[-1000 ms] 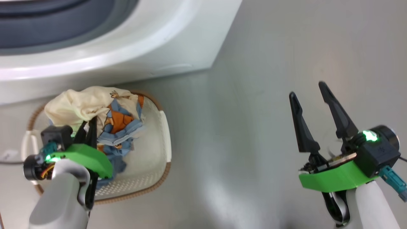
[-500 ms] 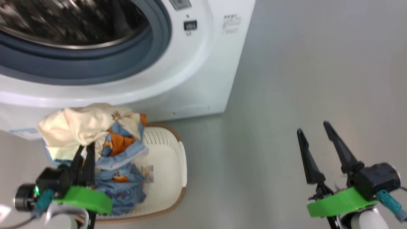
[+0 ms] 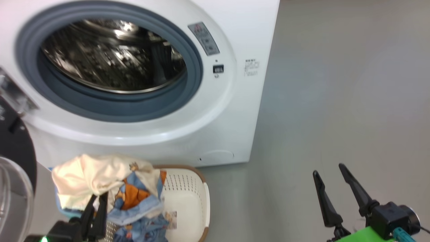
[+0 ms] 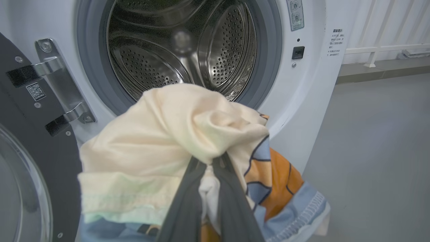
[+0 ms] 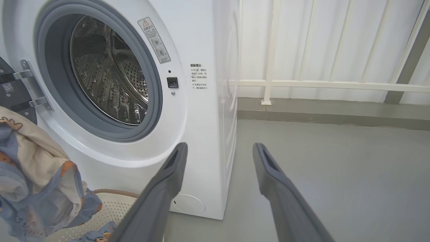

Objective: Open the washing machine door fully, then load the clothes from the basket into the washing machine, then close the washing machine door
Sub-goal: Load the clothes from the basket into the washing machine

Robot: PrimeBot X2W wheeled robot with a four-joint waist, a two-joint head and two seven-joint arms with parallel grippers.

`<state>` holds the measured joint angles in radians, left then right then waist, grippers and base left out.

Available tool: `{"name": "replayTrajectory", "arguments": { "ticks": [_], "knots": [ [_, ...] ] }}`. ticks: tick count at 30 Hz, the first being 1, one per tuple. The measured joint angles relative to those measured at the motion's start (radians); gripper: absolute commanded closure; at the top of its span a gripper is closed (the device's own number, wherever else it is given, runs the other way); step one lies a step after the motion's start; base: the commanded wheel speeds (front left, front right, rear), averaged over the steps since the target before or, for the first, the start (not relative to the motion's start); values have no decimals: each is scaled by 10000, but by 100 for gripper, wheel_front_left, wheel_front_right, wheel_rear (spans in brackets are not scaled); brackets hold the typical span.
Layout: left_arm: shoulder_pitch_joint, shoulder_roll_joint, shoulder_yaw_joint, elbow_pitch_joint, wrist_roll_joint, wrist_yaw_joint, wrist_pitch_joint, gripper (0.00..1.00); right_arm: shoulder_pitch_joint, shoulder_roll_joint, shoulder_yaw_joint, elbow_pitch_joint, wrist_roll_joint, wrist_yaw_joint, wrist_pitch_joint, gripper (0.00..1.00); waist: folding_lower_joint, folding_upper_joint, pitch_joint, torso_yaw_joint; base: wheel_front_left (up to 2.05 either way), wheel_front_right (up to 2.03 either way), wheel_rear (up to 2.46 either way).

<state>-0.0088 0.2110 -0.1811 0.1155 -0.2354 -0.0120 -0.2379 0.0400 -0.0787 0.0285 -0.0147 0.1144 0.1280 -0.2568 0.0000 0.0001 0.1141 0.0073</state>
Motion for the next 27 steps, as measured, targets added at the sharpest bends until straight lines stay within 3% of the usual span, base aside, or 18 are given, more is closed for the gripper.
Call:
{"name": "replayTrajectory", "arguments": {
  "ticks": [10,27],
  "knots": [
    [936,167,-42,-884,-42,176,520,100,680,81,-48,-132,2,0,90,0,0,0,-1122,231,0,0,0],
    [1072,261,-153,-1156,-144,267,616,100,872,203,-157,-330,-2,0,186,0,0,-1,-1401,445,0,0,0]
  ]
}}
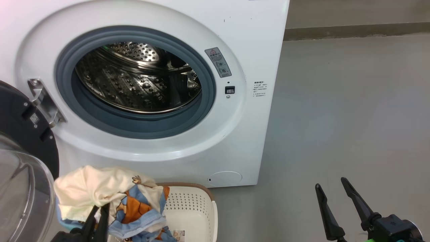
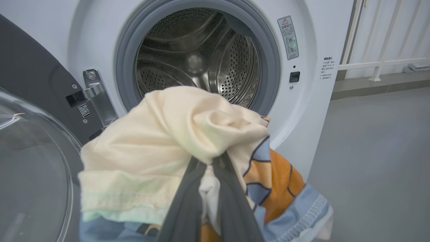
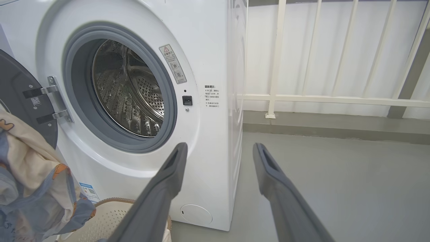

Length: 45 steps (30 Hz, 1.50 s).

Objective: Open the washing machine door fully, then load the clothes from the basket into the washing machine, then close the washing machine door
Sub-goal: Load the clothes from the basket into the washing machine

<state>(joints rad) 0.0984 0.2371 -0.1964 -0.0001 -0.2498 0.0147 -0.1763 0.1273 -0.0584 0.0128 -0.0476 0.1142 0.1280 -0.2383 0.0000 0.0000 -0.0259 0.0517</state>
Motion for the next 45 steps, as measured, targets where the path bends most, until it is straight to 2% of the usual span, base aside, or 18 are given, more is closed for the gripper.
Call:
{"name": "replayTrajectory", "arguments": {
  "ticks": [16,22,33,38,41,45],
  "knots": [
    [-21,-2,-77,58,-6,173,-36,100,0,15,23,-59,0,0,0,0,0,0,137,-178,0,0,0],
    [-529,-67,-119,489,-40,174,-150,100,-23,25,90,-190,0,0,0,0,0,0,458,-228,0,0,0],
    [-2876,-380,-188,2144,-192,140,-295,100,-653,21,128,-451,-2,0,-2,0,0,0,1589,-368,0,0,0],
    [-4993,-430,-148,3553,-372,-272,-374,100,-1363,8,301,-548,-2,0,-15,0,0,0,2552,-501,0,0,0],
    [-5665,-376,-128,4008,-397,-382,-345,100,-1637,8,368,-548,-2,0,-69,0,0,0,2898,-571,0,0,0],
    [-7101,-226,-111,4706,-460,-667,113,100,-2131,8,403,-535,17,0,-104,0,0,0,3625,-756,0,0,0]
  ]
}}
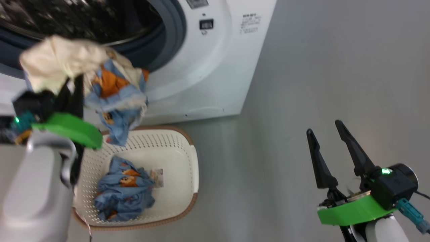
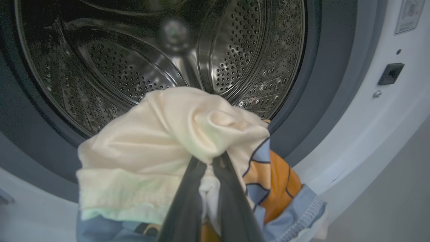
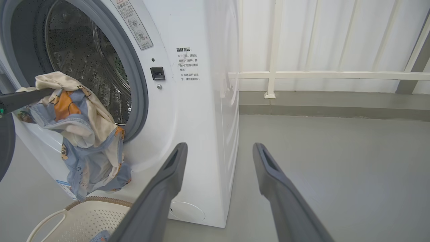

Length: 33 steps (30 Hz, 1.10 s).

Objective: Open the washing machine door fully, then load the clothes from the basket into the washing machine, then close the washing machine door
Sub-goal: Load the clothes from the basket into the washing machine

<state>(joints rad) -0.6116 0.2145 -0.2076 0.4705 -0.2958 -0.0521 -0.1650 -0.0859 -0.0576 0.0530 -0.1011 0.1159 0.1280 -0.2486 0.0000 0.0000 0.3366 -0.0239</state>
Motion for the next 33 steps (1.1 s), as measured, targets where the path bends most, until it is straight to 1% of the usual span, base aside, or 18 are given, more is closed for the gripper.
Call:
{"name": "replayTrajectory", "arguments": {
  "ticks": [6,10,15,18,22,26,30,33],
  "knots": [
    [-2215,470,36,1049,-253,-401,1030,100,-725,12,196,35,125,0,-13,0,0,0,1071,-392,0,0,0],
    [-3402,826,19,1703,-546,-591,1891,100,-1087,23,334,-31,199,0,-59,0,0,0,1701,-739,0,0,0],
    [-4586,1400,-109,2309,-815,-673,2872,100,-1409,25,497,-111,639,0,-84,0,0,0,2341,-1280,0,0,0],
    [-5268,1774,-173,2495,-957,-686,3149,100,-1551,31,642,-132,740,0,-84,0,0,0,2684,-1600,0,0,0],
    [-6214,2370,-136,2579,-945,-754,3032,100,-1721,36,727,-182,851,-2,-84,0,0,0,3122,-1983,0,0,0],
    [-6966,2805,-52,2621,-686,-740,2462,100,-1856,44,805,-186,1089,0,-84,0,1,0,3506,-2299,0,0,0],
    [-7607,3120,42,2717,-454,-546,1705,100,-1886,56,880,-186,1218,0,-84,0,0,0,3803,-2548,0,0,0],
    [-8118,3289,94,2736,-265,-320,1028,100,-1975,59,940,-186,1266,0,-84,0,1,0,3968,-2684,0,0,0]
  ]
}}
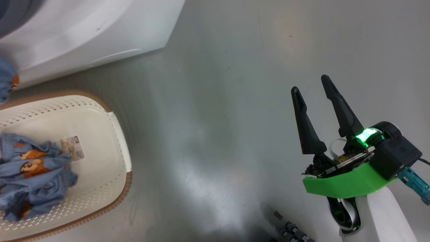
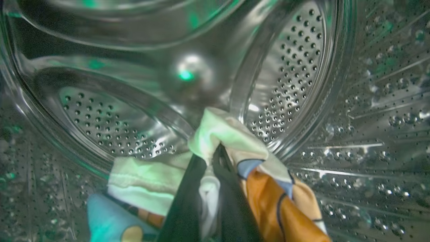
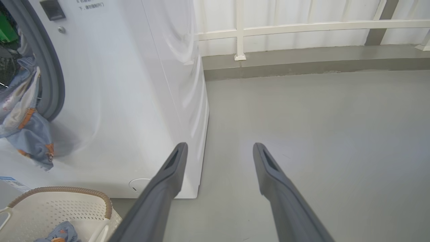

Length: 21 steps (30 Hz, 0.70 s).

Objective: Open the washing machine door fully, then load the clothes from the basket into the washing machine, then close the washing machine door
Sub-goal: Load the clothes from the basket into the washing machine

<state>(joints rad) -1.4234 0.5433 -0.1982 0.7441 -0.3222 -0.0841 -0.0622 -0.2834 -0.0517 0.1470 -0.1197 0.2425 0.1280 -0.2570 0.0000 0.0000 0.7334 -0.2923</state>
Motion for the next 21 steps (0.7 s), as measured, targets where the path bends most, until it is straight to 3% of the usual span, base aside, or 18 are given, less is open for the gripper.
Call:
{"name": "replayTrajectory", "arguments": {
  "ticks": [4,7,15,17,19,21],
  "knots": [
    [-613,234,-8,-19,518,506,-1154,100,-120,6,36,-6,71,0,0,0,0,0,224,-120,0,0,0],
    [-772,387,-56,217,654,631,-1296,100,-208,6,48,-6,73,0,0,0,0,0,329,-154,0,0,0],
    [-569,226,-77,1379,259,430,-780,100,-266,8,50,-10,146,0,0,0,0,0,434,-89,0,0,0],
    [-474,167,-50,1582,123,337,-696,59,-280,8,50,-10,146,0,0,0,0,1,441,-48,0,0,0],
    [-376,113,-25,1703,48,265,-694,0,-324,8,54,-10,144,0,0,0,0,0,442,-4,0,0,0],
    [-307,61,-25,1762,-86,253,-679,0,-421,8,58,-10,142,0,0,0,0,0,440,41,0,0,0]
  ]
}}
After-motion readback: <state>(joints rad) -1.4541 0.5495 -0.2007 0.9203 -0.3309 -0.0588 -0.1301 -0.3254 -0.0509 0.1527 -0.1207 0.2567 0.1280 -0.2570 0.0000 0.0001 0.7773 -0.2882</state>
